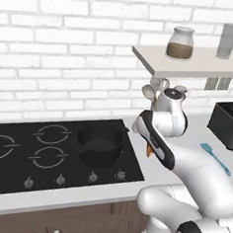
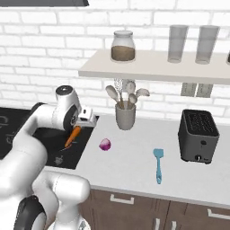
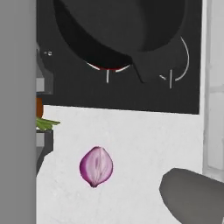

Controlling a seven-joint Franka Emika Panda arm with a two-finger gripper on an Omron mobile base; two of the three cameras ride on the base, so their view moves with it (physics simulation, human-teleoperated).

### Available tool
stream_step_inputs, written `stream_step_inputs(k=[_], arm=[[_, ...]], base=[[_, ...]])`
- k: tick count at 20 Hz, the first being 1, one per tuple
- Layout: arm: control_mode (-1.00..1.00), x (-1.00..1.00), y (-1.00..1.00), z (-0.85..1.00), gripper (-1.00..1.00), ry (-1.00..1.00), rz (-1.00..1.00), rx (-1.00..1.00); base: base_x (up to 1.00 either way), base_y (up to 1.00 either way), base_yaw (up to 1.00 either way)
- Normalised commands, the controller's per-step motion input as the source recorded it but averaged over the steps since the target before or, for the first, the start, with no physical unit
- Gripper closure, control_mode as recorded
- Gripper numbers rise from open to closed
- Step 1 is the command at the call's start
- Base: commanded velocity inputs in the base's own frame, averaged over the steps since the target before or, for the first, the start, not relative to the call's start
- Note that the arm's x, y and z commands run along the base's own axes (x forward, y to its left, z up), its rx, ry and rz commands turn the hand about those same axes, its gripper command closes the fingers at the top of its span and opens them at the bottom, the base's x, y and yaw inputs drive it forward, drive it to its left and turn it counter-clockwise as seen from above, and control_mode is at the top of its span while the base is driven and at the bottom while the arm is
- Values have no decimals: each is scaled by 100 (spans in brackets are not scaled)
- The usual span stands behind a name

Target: Put the carrot and onion in the pot. Retrieve the spatula and lightly stir the vegetables in the pot.

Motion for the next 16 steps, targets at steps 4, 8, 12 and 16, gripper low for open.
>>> stream_step_inputs(k=[4, 8, 12, 16], arm=[[-100, 11, 99, 54, 100, 0, 0, 0], [-100, 27, 82, 10, 100, 0, 0, -2], [-100, 56, 65, 0, 100, 0, 0, -4], [-100, 51, 46, -6, 100, 0, -1, -1]], base=[[0, 0, 0], [0, 0, 0], [0, 0, 0], [0, 0, 0]])
